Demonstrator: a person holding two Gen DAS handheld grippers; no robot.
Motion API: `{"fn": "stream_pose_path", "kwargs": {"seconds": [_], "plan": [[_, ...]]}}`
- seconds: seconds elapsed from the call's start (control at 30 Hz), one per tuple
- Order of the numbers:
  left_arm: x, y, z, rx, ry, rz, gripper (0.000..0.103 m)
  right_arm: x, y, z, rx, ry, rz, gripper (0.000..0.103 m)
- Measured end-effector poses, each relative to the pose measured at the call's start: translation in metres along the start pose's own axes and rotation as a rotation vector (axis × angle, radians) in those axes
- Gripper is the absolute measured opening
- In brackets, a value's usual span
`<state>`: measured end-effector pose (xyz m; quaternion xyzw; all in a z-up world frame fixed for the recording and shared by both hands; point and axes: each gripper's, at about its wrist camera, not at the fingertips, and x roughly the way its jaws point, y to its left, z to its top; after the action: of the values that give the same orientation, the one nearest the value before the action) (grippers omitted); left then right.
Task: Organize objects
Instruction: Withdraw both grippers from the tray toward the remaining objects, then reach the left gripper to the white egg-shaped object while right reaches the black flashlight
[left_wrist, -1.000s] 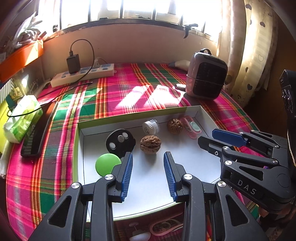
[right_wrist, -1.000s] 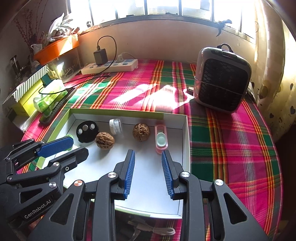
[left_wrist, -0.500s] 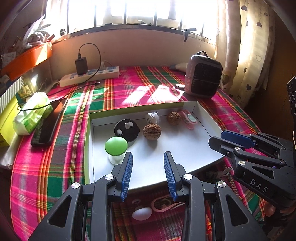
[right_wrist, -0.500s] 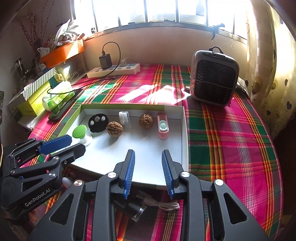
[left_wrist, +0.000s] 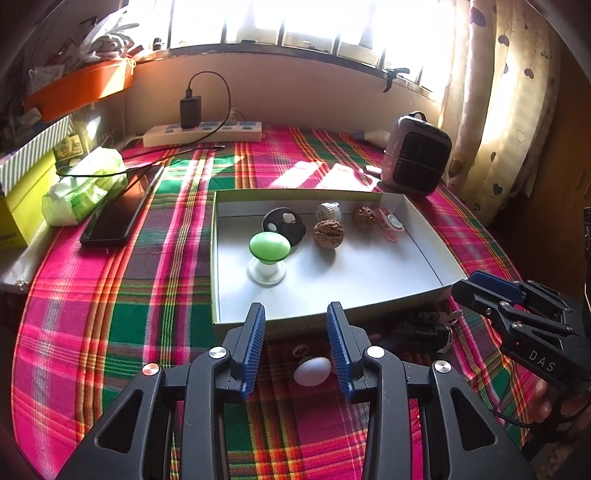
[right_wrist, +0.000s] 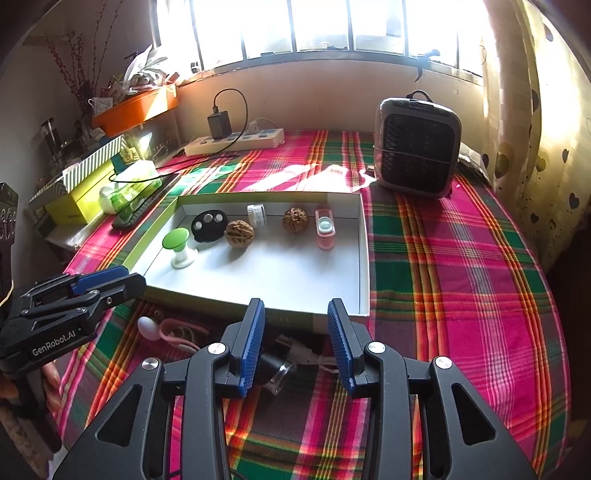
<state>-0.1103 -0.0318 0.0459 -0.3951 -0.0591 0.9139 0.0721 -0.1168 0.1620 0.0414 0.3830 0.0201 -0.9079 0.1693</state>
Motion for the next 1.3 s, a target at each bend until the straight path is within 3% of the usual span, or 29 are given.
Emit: {"fn": "stream_pose_path", "kwargs": {"seconds": [0.53, 0.9, 1.17, 1.3], "plan": [[-0.007, 0.011, -0.036, 0.021, 0.056, -0.035, 0.038, 0.006, 0.004, -0.025, -0.080, 0.043, 0.082, 0.043], [0.009, 0.005, -0.035, 0.029, 0.090, -0.045, 0.038, 0.015, 0.016, -0.034, -0.153, 0.088, 0.108, 0.044], [0.013, 0.006, -0.032, 0.035, 0.094, -0.051, 0.038, 0.012, 0.026, -0.034, -0.211, 0.116, 0.187, 0.044], [0.015, 0.006, -0.031, 0.036, 0.099, -0.059, 0.038, 0.019, 0.027, -0.032, -0.238, 0.126, 0.147, 0.044]]}}
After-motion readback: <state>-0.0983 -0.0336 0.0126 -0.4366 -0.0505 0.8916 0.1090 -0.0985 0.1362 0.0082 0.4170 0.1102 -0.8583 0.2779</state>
